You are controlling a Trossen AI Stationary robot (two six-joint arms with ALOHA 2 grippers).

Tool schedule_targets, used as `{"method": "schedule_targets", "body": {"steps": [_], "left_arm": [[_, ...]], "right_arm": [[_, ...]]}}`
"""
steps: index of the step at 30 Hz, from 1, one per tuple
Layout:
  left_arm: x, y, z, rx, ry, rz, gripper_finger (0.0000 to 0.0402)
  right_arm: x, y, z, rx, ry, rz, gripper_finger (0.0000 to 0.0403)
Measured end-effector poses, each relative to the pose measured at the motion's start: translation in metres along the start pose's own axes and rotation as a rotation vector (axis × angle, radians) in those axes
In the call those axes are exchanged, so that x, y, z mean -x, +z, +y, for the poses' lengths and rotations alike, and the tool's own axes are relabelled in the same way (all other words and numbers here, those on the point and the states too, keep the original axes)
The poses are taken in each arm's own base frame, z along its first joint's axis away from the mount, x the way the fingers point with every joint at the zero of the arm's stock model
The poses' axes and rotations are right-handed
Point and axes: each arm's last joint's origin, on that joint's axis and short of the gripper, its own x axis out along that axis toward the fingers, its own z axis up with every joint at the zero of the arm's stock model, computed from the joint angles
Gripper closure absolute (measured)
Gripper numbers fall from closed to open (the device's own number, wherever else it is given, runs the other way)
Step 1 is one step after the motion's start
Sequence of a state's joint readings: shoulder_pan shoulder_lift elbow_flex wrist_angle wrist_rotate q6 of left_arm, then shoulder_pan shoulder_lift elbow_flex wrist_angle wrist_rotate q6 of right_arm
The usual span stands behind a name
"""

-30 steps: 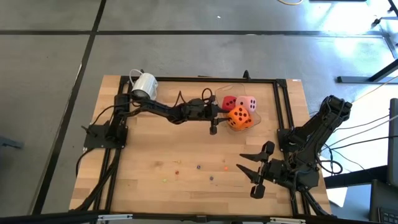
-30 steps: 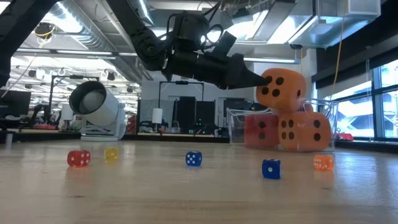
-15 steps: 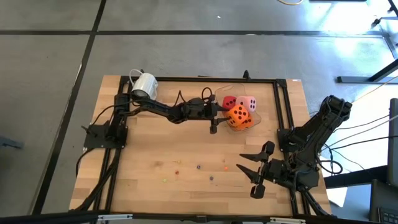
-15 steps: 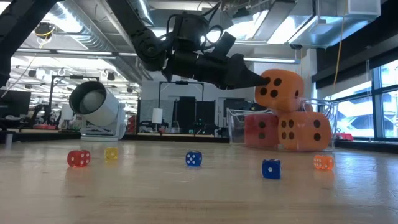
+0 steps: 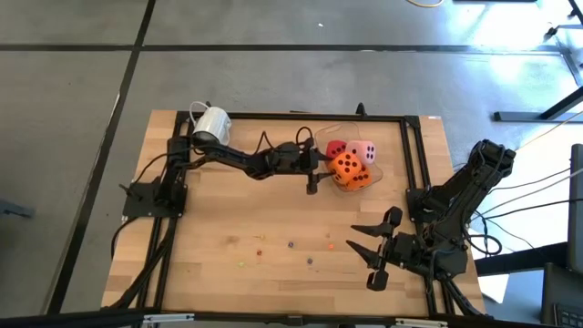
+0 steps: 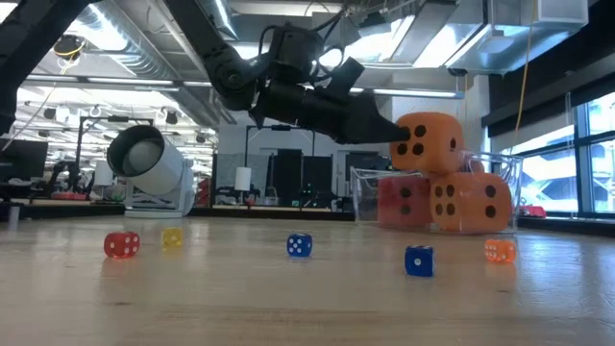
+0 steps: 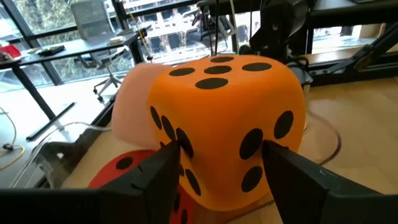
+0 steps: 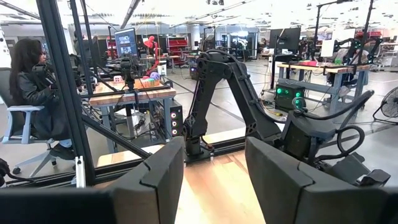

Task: Pick & Place Dice
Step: Put the large orange die in the bin

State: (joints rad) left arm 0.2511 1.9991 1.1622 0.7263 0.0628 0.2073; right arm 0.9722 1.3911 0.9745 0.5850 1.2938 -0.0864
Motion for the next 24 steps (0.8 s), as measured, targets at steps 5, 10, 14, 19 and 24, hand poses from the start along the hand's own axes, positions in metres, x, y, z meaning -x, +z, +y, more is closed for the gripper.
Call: {"method": "schedule_targets", "body": {"steps": [5,10,14,19,24], "left_arm": [[0.000,-0.004,0.006,-0.011,0.011,0.028,0.0180],[0.001,-0.005,0.012,-0.023,0.038,0.036,0.0180],[0.001,-0.006,0.014,-0.070,0.054,0.041,0.0181],[0.001,-0.006,0.014,-0.103,0.054,0.042,0.0176],[0.001,-0.005,0.014,-0.107,0.054,0.035,0.0171]], "right_arm": [[0.000,0.000,0.000,0.000,0.000,0.000,0.0230],[0.000,0.000,0.000,0.000,0.000,0.000,0.0230],[0.000,0.000,0.000,0.000,0.000,0.000,0.0230],[0.000,0.000,0.000,0.000,-0.001,0.000,0.0230],[-0.001,0.000,0.000,0.000,-0.004,-0.001,0.0230]]}}
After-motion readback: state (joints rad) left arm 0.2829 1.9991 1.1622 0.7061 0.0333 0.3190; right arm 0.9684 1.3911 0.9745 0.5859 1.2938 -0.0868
